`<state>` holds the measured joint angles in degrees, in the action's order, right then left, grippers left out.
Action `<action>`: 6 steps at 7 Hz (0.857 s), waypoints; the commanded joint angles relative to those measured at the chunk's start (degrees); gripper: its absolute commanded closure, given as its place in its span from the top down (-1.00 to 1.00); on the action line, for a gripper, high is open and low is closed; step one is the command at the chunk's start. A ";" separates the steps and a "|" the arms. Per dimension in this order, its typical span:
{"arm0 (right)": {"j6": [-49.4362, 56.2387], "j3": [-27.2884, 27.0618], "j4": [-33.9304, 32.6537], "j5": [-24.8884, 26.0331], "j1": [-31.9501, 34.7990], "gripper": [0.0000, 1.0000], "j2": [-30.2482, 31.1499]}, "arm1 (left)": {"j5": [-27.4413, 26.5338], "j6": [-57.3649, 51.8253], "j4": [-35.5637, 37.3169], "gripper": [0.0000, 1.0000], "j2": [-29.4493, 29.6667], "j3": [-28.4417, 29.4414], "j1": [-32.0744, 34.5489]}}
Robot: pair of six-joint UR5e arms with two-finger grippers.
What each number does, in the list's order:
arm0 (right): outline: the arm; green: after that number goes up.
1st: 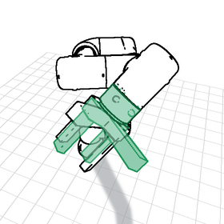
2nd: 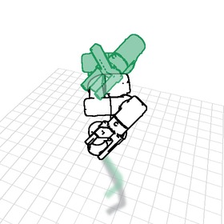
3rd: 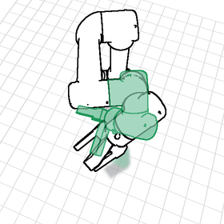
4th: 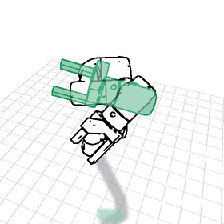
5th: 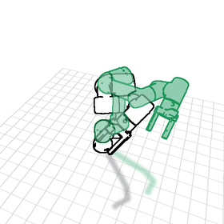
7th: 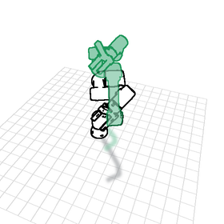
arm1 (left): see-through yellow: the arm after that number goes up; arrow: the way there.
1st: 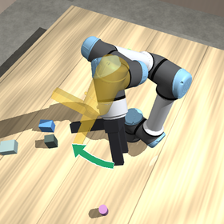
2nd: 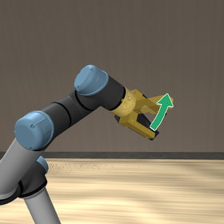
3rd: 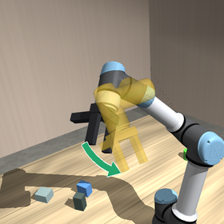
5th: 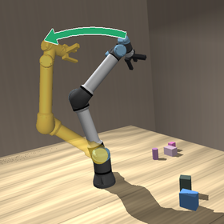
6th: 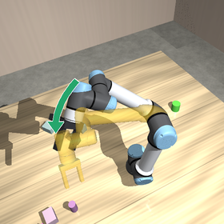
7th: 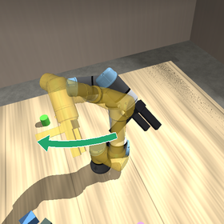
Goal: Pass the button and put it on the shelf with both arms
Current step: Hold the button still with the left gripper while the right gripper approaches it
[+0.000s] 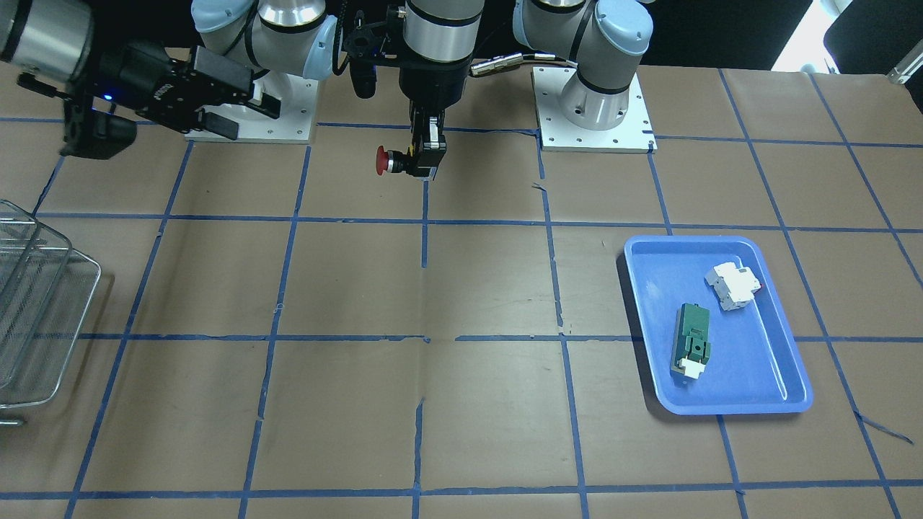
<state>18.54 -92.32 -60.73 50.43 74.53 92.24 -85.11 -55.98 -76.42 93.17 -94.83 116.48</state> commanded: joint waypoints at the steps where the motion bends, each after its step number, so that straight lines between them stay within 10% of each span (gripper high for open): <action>1: 15.48 -8.18 0.88 -10.66 -0.09 1.00 -0.22 | 0.12 0.34 0.04 -1.00 0.08 -0.26 0.06; 6: 23.65 -18.60 -0.17 -20.72 0.53 1.00 -0.39 | -0.06 0.34 -0.05 -1.00 0.08 -0.27 0.24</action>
<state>42.09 -109.70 -60.79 30.06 74.96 92.29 -85.19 -55.63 -76.46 93.25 -95.14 116.72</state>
